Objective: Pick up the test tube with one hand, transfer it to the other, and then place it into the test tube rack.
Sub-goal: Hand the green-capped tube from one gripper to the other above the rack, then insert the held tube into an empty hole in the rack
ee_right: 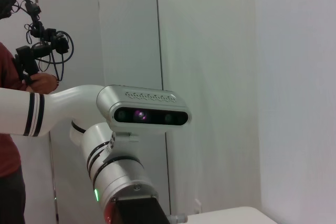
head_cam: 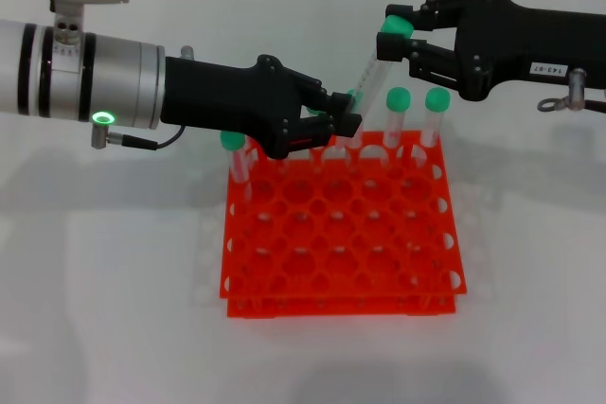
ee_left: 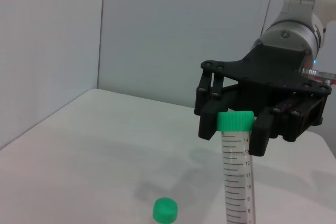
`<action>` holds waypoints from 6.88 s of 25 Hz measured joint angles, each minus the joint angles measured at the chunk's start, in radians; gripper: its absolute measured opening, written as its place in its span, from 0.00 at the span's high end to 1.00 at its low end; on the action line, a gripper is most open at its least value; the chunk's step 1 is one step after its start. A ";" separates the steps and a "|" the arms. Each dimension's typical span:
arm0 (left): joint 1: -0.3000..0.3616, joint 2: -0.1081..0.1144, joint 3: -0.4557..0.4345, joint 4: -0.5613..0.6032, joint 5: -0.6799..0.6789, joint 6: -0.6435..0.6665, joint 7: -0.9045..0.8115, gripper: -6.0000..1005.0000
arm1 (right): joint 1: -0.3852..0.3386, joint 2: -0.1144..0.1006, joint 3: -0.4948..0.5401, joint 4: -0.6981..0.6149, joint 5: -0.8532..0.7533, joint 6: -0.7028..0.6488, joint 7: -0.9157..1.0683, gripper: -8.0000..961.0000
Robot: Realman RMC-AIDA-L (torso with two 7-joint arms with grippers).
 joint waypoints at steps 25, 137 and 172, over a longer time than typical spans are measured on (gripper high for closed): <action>0.005 0.000 0.005 0.002 -0.001 0.041 -0.052 0.24 | -0.002 0.000 0.000 -0.001 0.005 -0.007 0.002 0.72; 0.512 0.030 -0.218 0.457 0.159 0.284 -0.153 0.12 | 0.049 0.012 -0.444 0.012 0.166 0.377 -0.004 0.72; 0.506 0.025 -0.218 0.457 0.153 0.281 -0.154 0.12 | 0.086 0.014 -0.502 0.074 0.189 0.470 -0.011 0.72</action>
